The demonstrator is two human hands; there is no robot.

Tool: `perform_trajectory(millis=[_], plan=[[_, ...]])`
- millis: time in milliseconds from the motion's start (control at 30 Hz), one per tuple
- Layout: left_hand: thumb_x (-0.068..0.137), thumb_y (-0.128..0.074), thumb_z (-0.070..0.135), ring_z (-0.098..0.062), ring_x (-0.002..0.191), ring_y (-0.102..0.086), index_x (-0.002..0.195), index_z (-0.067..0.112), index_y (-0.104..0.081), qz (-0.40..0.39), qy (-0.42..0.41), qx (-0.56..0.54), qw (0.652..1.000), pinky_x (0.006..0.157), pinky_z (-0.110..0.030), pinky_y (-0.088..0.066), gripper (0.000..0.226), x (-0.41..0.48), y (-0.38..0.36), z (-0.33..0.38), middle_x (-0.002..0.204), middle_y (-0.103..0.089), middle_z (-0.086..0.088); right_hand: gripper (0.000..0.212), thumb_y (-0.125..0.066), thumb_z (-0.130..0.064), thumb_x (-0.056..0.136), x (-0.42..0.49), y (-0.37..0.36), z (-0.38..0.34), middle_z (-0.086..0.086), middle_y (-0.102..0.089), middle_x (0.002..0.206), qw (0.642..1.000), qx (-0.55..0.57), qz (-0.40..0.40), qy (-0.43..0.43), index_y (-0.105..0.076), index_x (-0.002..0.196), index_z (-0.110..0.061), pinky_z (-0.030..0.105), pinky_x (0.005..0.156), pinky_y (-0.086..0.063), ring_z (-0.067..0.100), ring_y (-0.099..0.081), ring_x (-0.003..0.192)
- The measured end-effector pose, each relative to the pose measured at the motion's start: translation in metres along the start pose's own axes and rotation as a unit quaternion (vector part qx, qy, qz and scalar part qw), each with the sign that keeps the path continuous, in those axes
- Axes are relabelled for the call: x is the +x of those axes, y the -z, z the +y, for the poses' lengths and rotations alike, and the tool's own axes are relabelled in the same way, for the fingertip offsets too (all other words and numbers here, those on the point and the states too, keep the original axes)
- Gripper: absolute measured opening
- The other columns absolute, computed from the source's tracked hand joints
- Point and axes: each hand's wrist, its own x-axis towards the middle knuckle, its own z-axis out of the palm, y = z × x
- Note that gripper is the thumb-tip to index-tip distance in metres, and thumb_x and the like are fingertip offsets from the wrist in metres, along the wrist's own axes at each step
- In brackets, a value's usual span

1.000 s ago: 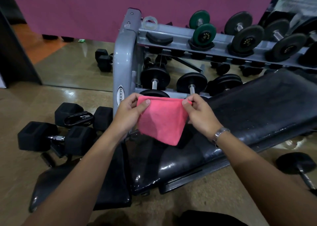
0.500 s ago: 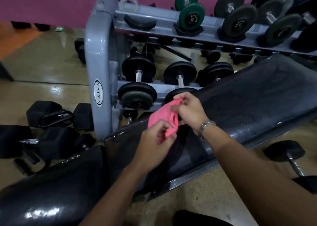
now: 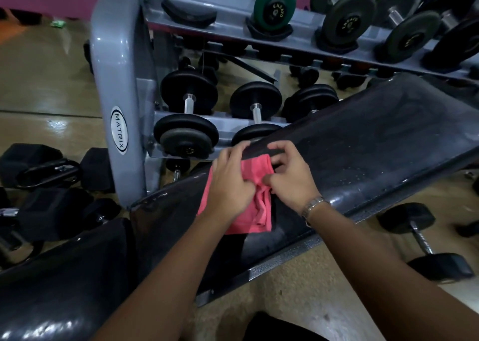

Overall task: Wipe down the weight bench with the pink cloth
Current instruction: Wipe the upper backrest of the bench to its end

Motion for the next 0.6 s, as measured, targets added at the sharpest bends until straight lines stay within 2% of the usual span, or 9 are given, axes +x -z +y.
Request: perform_trajectory(millis=[67, 100, 167, 200, 300, 400, 467, 533, 600], plan=[[0.081, -0.062, 0.005, -0.017, 0.118, -0.036, 0.149, 0.044, -0.04, -0.025, 0.011, 0.033, 0.999, 0.106, -0.03, -0.033, 0.081, 0.013, 0.001, 0.004, 0.124, -0.039, 0.002, 0.052, -0.073, 0.0, 0.077, -0.002, -0.001, -0.001, -0.002, -0.07, 0.085, 0.999, 0.027, 0.001, 0.024, -0.053, 0.116, -0.028, 0.032, 0.061, -0.057, 0.011, -0.063, 0.065], [0.083, -0.065, 0.01, -0.017, 0.115, -0.039, 0.14, 0.046, -0.051, -0.032, 0.012, 0.045, 0.998, 0.104, -0.031, -0.035, 0.07, 0.018, 0.002, 0.003, 0.117, -0.04, 0.003, 0.05, -0.074, -0.001, 0.077, -0.003, -0.002, -0.001, -0.002, -0.071, 0.085, 0.999, 0.041, -0.005, 0.029, -0.054, 0.114, -0.028, 0.032, 0.063, -0.057, 0.011, -0.062, 0.065], [0.081, -0.069, 0.01, -0.021, 0.105, -0.05, 0.106, 0.036, -0.072, -0.033, -0.001, 0.04, 0.999, 0.094, -0.033, -0.044, 0.037, 0.023, 0.005, -0.003, 0.1, -0.043, 0.004, 0.054, -0.074, 0.005, 0.074, -0.003, -0.003, -0.001, 0.0, -0.073, 0.087, 0.996, 0.072, -0.036, 0.024, -0.056, 0.112, -0.029, 0.034, 0.069, -0.057, 0.013, -0.061, 0.068], [0.08, -0.069, 0.008, -0.021, 0.097, -0.053, 0.093, 0.03, -0.073, -0.026, -0.013, 0.03, 0.999, 0.086, -0.034, -0.045, 0.026, 0.022, 0.006, -0.008, 0.093, -0.044, 0.003, 0.056, -0.075, 0.007, 0.072, -0.004, -0.003, -0.001, 0.002, -0.074, 0.089, 0.994, 0.088, -0.057, 0.017, -0.057, 0.112, -0.028, 0.034, 0.071, -0.057, 0.014, -0.061, 0.07], [0.079, -0.069, 0.004, -0.013, 0.085, -0.056, 0.079, 0.027, -0.072, -0.005, -0.046, 0.005, 0.999, 0.075, -0.032, -0.044, 0.024, 0.011, 0.011, -0.026, 0.087, -0.055, 0.0, 0.047, -0.077, -0.002, 0.075, -0.005, 0.001, 0.001, 0.002, -0.074, 0.091, 0.993, 0.091, -0.072, 0.022, -0.06, 0.11, -0.029, 0.029, 0.07, -0.052, 0.013, -0.062, 0.074], [0.072, -0.051, -0.008, -0.013, 0.096, -0.06, 0.093, 0.03, -0.079, -0.051, -0.049, -0.005, 0.997, 0.09, -0.029, -0.047, 0.051, -0.001, 0.018, -0.05, 0.095, -0.063, 0.001, 0.036, -0.072, -0.008, 0.081, -0.001, 0.014, 0.008, -0.003, -0.074, 0.085, 0.997, 0.064, -0.029, 0.039, -0.062, 0.105, -0.033, 0.03, 0.071, -0.047, 0.011, -0.061, 0.074], [0.073, -0.048, -0.004, -0.02, 0.105, -0.059, 0.098, 0.036, -0.08, -0.071, -0.016, -0.01, 0.997, 0.1, -0.033, -0.046, 0.057, -0.007, 0.021, -0.059, 0.099, -0.062, 0.002, 0.033, -0.069, -0.008, 0.083, 0.002, 0.025, 0.013, -0.005, -0.073, 0.081, 0.998, 0.034, 0.003, 0.052, -0.062, 0.103, -0.033, 0.03, 0.073, -0.048, 0.012, -0.06, 0.073], [0.08, -0.047, 0.02, -0.02, 0.114, -0.05, 0.084, 0.054, -0.076, -0.045, 0.034, -0.029, 0.998, 0.107, -0.039, -0.042, 0.045, -0.012, 0.021, -0.056, 0.107, -0.056, 0.01, 0.028, -0.066, -0.01, 0.084, 0.003, 0.036, 0.017, -0.007, -0.07, 0.078, 0.996, -0.028, 0.032, 0.075, -0.063, 0.102, -0.031, 0.029, 0.077, -0.051, 0.014, -0.062, 0.074], [0.078, -0.037, 0.05, -0.02, 0.124, -0.04, 0.086, 0.05, -0.075, -0.033, 0.088, 0.008, 0.996, 0.113, -0.043, -0.034, 0.039, -0.014, 0.013, -0.044, 0.125, -0.051, 0.012, 0.023, -0.061, -0.015, 0.084, 0.003, 0.047, 0.02, -0.01, -0.067, 0.077, 0.981, -0.145, 0.053, 0.114, -0.063, 0.101, -0.03, 0.032, 0.076, -0.051, 0.015, -0.06, 0.079]])
